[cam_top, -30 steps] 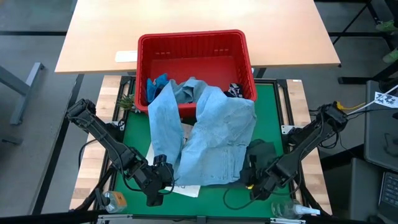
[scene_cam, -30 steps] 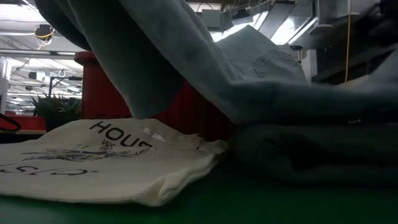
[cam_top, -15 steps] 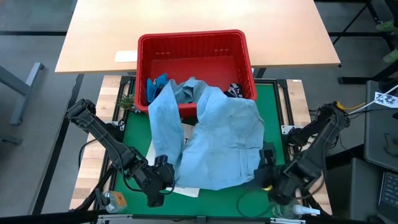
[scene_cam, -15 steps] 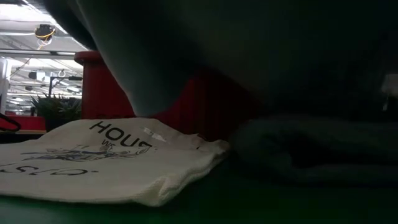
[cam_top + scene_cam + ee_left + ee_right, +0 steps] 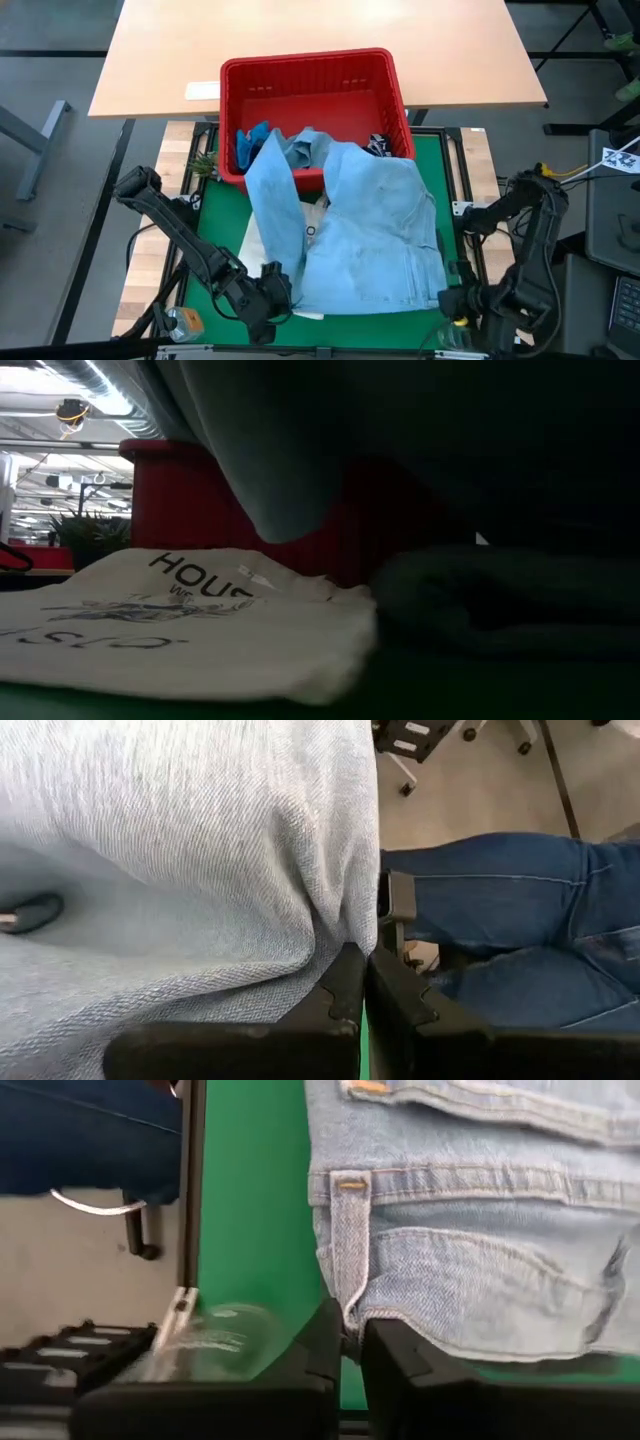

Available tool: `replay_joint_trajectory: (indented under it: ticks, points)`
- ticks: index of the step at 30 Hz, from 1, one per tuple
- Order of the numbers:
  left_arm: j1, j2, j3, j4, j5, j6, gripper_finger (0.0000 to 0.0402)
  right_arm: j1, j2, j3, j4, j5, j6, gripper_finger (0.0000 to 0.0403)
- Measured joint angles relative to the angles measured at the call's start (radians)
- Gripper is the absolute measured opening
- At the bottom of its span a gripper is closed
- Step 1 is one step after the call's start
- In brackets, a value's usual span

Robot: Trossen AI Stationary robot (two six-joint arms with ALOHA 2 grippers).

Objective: Fold Laundry from Bin
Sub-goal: Fold the light blue jeans

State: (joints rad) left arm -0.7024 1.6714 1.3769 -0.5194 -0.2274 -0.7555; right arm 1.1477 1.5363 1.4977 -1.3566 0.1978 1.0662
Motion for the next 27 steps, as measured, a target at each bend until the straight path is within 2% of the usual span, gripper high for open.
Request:
replay_joint_trajectory:
  ticks: [4,10,17,21,27]
  points:
    - [-0.005,0.048,0.0,0.036,0.011,-0.001,0.0,0.039,0.028,-0.001,0.014,-0.006,0.076,0.0015]
    - [-0.005,0.075,-0.001,0.044,0.018,0.001,0.0,0.044,0.045,-0.002,0.009,-0.006,0.096,0.0043]
    - [-0.004,0.075,-0.001,0.044,0.017,0.003,0.0004,0.024,0.046,-0.004,-0.003,-0.009,0.075,0.0027]
    - [-0.004,0.075,-0.001,0.043,0.016,0.003,0.0031,0.023,0.046,-0.004,-0.003,-0.012,0.077,0.003]
    - [-0.005,0.075,-0.001,0.043,0.011,0.006,0.0085,0.023,0.046,-0.004,-0.002,-0.004,0.078,0.0057]
